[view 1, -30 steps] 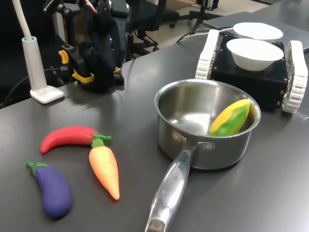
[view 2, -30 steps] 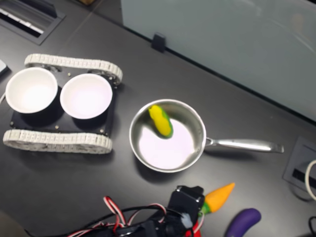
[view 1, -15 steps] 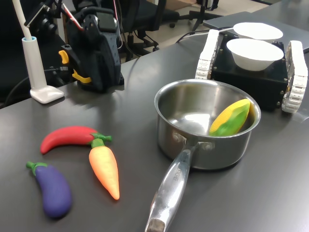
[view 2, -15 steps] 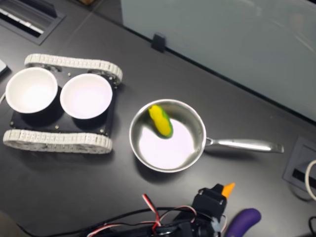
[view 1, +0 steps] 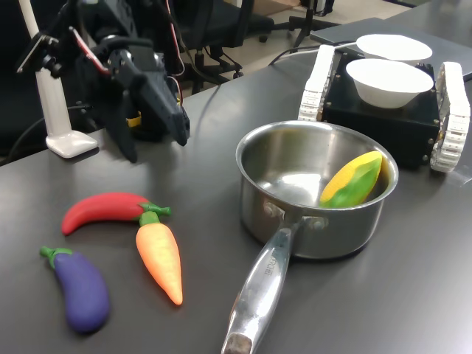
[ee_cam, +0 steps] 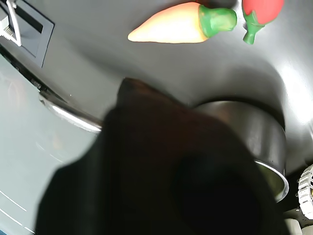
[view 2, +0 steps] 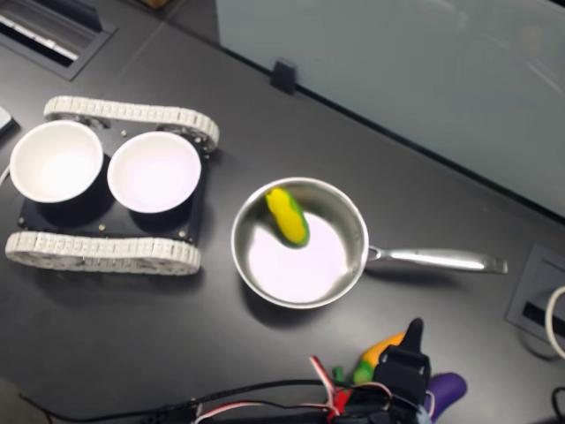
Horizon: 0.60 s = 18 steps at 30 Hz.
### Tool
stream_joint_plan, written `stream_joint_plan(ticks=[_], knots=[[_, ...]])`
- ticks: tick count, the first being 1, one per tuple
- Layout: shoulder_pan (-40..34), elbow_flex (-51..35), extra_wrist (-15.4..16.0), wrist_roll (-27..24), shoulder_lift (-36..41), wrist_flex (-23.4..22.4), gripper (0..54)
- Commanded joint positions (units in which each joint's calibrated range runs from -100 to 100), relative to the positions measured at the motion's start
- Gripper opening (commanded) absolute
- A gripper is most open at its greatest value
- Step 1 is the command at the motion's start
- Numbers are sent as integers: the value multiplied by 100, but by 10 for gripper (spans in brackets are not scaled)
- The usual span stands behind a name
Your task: Pick up the carrot and place them in the pan
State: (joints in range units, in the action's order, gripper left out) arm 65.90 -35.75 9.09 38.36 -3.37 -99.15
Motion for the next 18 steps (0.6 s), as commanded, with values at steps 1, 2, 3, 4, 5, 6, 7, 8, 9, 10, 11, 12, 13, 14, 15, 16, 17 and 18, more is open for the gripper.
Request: stream_joint_plan(ticks=[1, 2, 3, 4, 5, 6, 7, 8, 9, 10, 11, 12, 13, 14, 15, 16, 17, 18], knots=[[234, -610, 167, 322, -174, -42, 338], [268, -628, 200, 410, -250, -42, 340], [325, -673, 284, 503, -342, -42, 338], [383, -746, 351, 562, -444, -42, 340], [417, -837, 385, 601, -528, -42, 348], [429, -891, 402, 645, -604, -42, 354], [452, -955, 402, 664, -680, -42, 357], [452, -1010, 402, 723, -747, -42, 360], [452, -1064, 402, 777, -832, -42, 364], [452, -1100, 410, 801, -882, -42, 366], [452, -1119, 410, 869, -933, -42, 369], [440, -1119, 410, 923, -975, -51, 373], [429, -1119, 410, 962, -1017, -51, 377], [417, -1119, 410, 1021, -1051, -51, 379], [406, -1082, 410, 1099, -1085, -51, 383], [394, -1019, 410, 1167, -1102, -51, 389], [371, -891, 410, 1265, -1102, -51, 395], [371, -792, 410, 1333, -1102, -51, 399]])
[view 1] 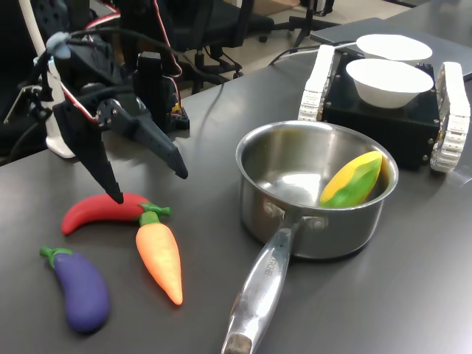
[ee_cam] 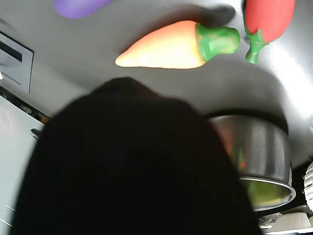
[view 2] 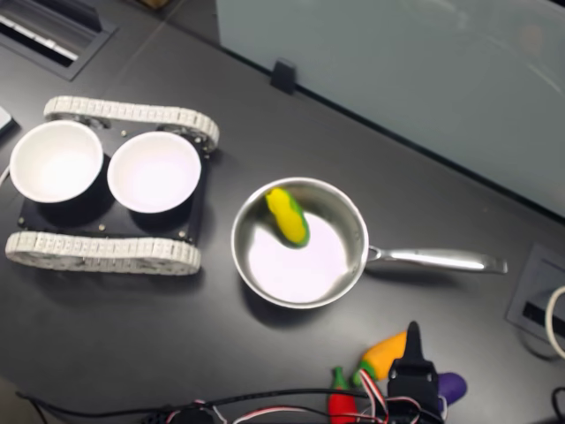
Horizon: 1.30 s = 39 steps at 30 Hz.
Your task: Pick up the carrot and place them in the pan
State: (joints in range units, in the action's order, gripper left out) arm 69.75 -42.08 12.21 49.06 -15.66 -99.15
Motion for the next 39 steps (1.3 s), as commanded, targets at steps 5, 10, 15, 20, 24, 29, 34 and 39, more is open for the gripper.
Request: stream_joint_plan(ticks=[5, 10, 15, 20, 24, 29, 34, 39], knots=[[-37, 169, 190, 332, 68, -51, 411], [32, 687, 165, 518, 60, -51, 415], [78, 787, 98, 620, -117, -51, 412], [124, 714, 31, 684, -345, -34, 412], [181, 523, -36, 708, -547, -25, 410], [262, 287, -120, 767, -809, 0, 410], [284, 142, -188, 733, -986, 111, 410], [239, 33, -179, 664, -1045, 214, 401]])
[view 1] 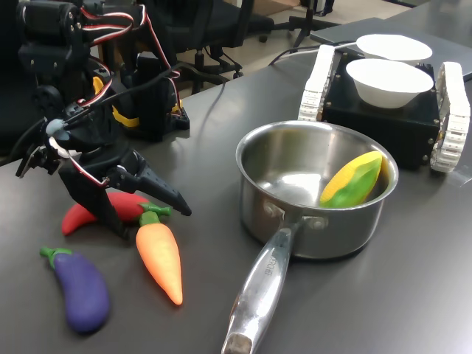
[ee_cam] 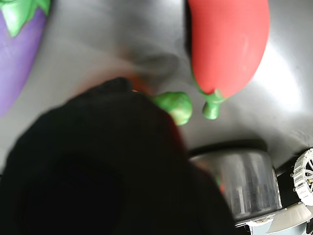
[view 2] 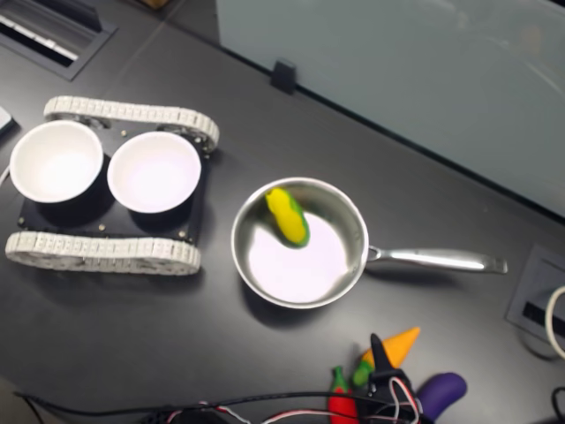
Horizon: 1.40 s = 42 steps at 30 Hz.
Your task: Pick up the carrot and place them in the pan
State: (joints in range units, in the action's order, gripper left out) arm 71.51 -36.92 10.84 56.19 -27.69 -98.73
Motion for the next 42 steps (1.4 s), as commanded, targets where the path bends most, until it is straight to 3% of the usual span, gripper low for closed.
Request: stream_joint_plan(ticks=[1, 23, 32, 42], knots=[[40, -519, -42, -54, 133, 180, 399], [-522, -1065, -277, -230, -474, 367, 344], [-832, -1455, -579, -347, -997, 401, 303], [-1210, -1855, -1218, -337, -1444, 307, 227]])
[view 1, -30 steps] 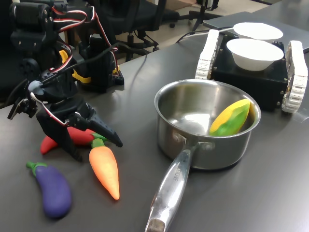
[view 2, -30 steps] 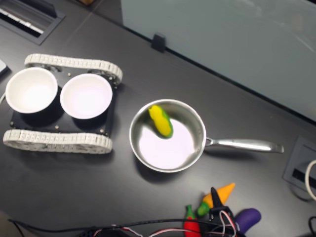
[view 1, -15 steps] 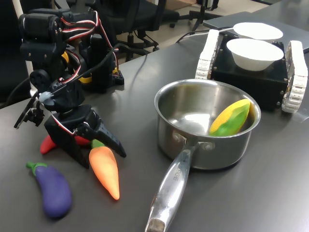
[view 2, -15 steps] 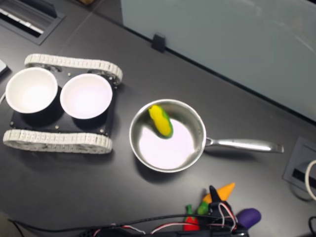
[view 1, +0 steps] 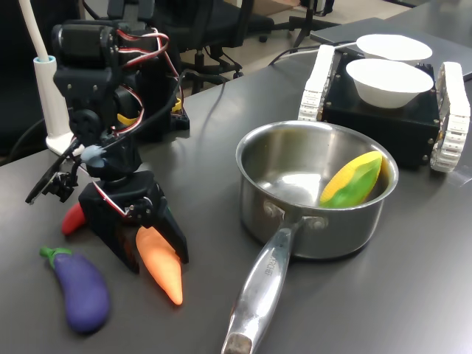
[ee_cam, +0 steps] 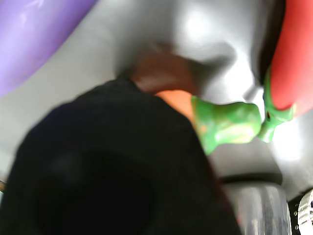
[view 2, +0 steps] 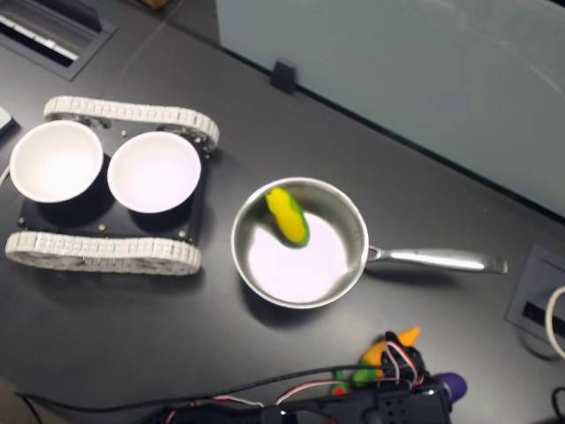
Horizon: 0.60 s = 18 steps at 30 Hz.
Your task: Pick up the carrot and place them in the pan
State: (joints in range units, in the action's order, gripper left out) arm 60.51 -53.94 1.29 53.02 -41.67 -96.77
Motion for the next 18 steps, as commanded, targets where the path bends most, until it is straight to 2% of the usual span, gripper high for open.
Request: stream_joint_plan(ticks=[1, 6, 12, 18], knots=[[-133, -154, -305, 0, -47, 103, 215], [-191, -127, -414, 39, -64, 69, 143], [-156, -99, -414, 132, -47, 44, 4], [27, 146, -305, 166, 181, 78, 3]])
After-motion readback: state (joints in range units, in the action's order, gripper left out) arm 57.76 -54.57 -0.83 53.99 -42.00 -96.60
